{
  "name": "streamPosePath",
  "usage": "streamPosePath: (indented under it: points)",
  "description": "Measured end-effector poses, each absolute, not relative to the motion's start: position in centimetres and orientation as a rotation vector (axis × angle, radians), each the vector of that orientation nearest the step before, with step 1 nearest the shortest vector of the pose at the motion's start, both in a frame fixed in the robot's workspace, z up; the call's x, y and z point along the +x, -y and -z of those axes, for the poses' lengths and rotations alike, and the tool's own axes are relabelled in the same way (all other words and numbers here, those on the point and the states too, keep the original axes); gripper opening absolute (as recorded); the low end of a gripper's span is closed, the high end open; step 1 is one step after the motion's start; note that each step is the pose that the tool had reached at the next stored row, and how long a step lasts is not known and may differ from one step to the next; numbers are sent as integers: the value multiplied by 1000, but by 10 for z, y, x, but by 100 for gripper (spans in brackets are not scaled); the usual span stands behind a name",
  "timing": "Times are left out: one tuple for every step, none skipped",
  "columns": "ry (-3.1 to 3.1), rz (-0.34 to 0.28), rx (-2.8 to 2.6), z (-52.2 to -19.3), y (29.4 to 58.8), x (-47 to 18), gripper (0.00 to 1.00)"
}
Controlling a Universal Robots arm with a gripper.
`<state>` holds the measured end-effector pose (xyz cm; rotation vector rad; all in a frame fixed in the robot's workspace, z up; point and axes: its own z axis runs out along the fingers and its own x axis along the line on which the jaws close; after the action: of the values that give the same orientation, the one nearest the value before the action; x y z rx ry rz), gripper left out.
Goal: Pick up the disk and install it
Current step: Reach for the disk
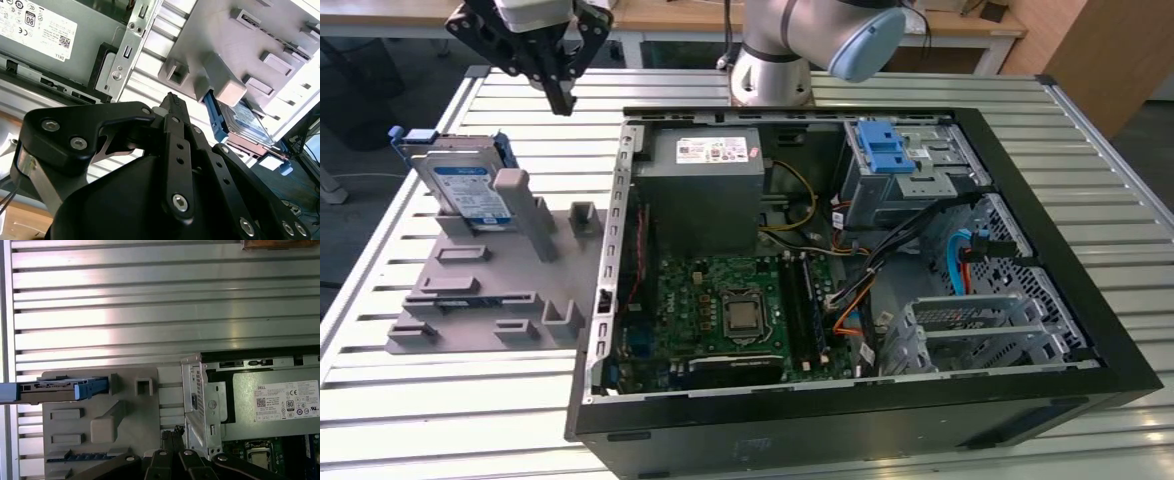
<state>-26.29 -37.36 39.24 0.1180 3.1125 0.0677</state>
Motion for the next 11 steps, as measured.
streamPosePath:
  points:
    - [-3112,-68,118,-392,373,-264,11]
    - [-3112,-68,118,-392,373,-265,11]
    - [-3113,-68,118,-392,373,-265,11]
    - [-3112,-68,118,-392,373,-266,11]
    - [-3112,-68,118,-392,373,-267,11]
    - [-3113,-68,118,-392,373,-268,11]
    - [-3112,-68,118,-392,372,-268,11]
    - [-3112,-68,118,-392,372,-269,11]
    - [-3113,-68,118,-392,372,-270,11]
    - [-3113,-68,118,-392,372,-271,11]
    - [-3112,-68,118,-392,371,-271,11]
